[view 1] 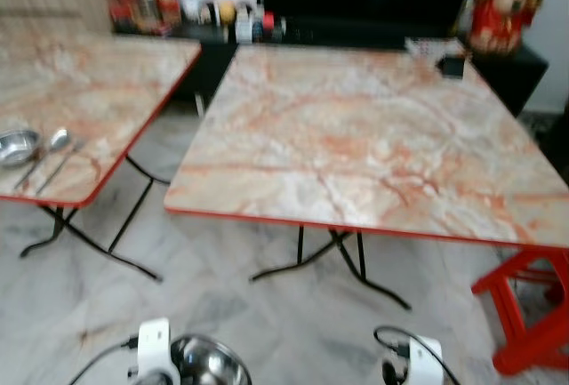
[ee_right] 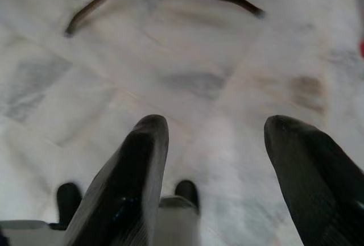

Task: Setting the table

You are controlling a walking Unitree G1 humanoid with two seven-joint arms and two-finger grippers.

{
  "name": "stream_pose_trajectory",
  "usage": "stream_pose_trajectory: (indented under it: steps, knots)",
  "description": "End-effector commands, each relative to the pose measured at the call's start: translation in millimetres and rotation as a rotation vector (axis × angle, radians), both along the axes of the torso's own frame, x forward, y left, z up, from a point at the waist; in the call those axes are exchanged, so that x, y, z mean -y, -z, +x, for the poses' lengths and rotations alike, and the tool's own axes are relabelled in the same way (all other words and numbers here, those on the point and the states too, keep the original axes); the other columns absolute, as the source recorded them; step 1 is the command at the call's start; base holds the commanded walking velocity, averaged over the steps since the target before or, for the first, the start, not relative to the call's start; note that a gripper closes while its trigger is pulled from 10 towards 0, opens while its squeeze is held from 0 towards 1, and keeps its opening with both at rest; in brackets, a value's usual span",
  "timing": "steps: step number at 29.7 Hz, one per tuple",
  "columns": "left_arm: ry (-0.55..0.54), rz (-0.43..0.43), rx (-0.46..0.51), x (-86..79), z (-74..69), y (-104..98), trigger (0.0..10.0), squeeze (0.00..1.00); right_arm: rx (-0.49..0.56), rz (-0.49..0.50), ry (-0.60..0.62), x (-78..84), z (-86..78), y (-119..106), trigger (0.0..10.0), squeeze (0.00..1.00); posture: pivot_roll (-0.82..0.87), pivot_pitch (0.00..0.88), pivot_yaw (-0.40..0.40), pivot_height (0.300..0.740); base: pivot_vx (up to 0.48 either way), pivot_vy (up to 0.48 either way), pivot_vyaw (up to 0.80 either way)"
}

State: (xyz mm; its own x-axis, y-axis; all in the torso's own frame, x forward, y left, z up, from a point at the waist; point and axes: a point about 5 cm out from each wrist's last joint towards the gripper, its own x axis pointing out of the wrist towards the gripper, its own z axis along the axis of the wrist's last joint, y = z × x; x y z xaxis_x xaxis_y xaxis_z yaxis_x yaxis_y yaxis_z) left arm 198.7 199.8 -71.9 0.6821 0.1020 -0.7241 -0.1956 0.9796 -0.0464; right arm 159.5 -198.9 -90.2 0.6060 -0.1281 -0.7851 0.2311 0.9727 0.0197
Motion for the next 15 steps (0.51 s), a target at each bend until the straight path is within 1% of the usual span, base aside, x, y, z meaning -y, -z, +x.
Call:
stream_pose_trajectory:
  steps: [1,15]
  knots:
    - [0.012,0.003,0.012,0.8,2.9,-1.7,10.0,0.0,0.009,-0.009,0.005,3.1,1.8,-1.4,10.0,0.0,-0.01,0.0,-0.038,0.74,0.244,-0.307,0.0]
    - [0.025,0.007,0.006,-0.7,1.1,-1.0,10.0,0.0,0.002,-0.013,0.003,4.4,-2.6,0.0,10.0,0.0,-0.02,0.0,-0.035,0.74,0.247,-0.307,0.0]
